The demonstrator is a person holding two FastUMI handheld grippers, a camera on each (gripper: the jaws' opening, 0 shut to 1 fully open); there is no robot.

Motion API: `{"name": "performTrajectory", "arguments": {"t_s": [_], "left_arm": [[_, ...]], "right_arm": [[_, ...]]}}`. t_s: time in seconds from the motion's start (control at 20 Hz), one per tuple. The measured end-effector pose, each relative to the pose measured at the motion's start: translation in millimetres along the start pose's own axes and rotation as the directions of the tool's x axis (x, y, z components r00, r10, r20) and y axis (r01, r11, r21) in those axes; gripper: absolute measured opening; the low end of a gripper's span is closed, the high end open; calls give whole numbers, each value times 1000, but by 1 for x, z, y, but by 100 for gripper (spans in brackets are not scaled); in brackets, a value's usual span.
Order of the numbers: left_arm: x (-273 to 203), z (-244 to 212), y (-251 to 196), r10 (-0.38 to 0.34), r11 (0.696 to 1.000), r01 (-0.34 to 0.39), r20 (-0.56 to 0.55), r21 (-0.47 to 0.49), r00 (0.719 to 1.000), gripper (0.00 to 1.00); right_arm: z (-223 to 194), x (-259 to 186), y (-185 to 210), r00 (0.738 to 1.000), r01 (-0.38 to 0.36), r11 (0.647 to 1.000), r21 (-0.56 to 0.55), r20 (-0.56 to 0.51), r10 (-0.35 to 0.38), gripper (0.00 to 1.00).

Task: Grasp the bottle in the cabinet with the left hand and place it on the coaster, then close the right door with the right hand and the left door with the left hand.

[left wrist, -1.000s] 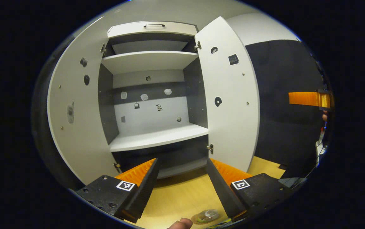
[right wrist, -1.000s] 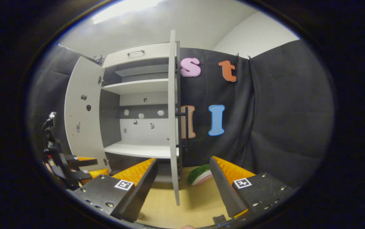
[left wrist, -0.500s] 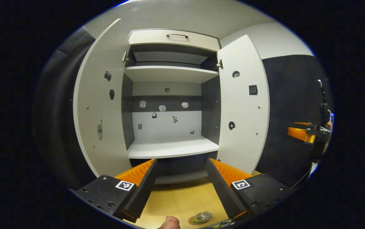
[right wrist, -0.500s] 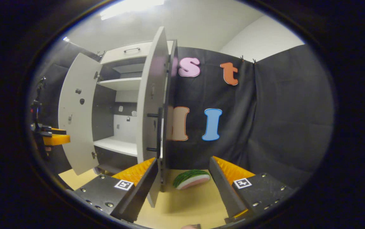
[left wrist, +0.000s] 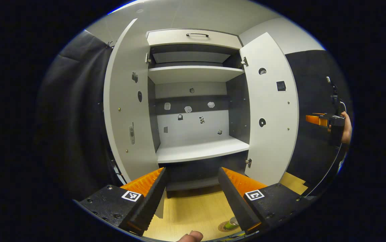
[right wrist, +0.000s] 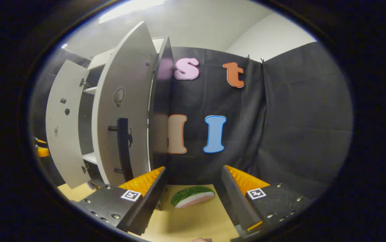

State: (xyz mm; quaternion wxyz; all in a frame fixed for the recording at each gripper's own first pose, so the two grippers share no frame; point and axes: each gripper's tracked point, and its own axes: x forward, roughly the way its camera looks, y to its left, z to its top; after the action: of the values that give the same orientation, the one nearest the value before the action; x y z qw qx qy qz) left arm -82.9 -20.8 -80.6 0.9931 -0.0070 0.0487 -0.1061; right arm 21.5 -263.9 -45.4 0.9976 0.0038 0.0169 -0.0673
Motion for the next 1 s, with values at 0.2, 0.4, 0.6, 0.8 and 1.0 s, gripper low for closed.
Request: {"name": "performTrajectory", "arguments": {"t_s": [0.2, 0.4, 0.6, 0.8, 1.0], "left_arm": [[-11, 7, 13, 25, 999, -24, 19, -21, 1000, 96], [-23, 14, 39, 69, 998, -69, 36, -4, 997, 96], [-32, 13, 70, 127, 991, -126, 35, -31, 991, 95], [-34, 13, 93, 161, 983, -159, 18, -87, 987, 96], [-35, 18, 113, 190, 975, -188, 12, -118, 982, 96]], "right_arm": [[4, 22, 29, 999, -52, 998, 19, -9, 52, 99], [1, 30, 77, 988, -151, 988, 33, -25, 152, 99], [5, 32, 80, 995, -94, 995, 19, -24, 95, 87], [5, 30, 83, 997, -71, 997, 17, -26, 71, 87], [6, 31, 97, 996, -81, 996, 29, -23, 82, 84]]}}
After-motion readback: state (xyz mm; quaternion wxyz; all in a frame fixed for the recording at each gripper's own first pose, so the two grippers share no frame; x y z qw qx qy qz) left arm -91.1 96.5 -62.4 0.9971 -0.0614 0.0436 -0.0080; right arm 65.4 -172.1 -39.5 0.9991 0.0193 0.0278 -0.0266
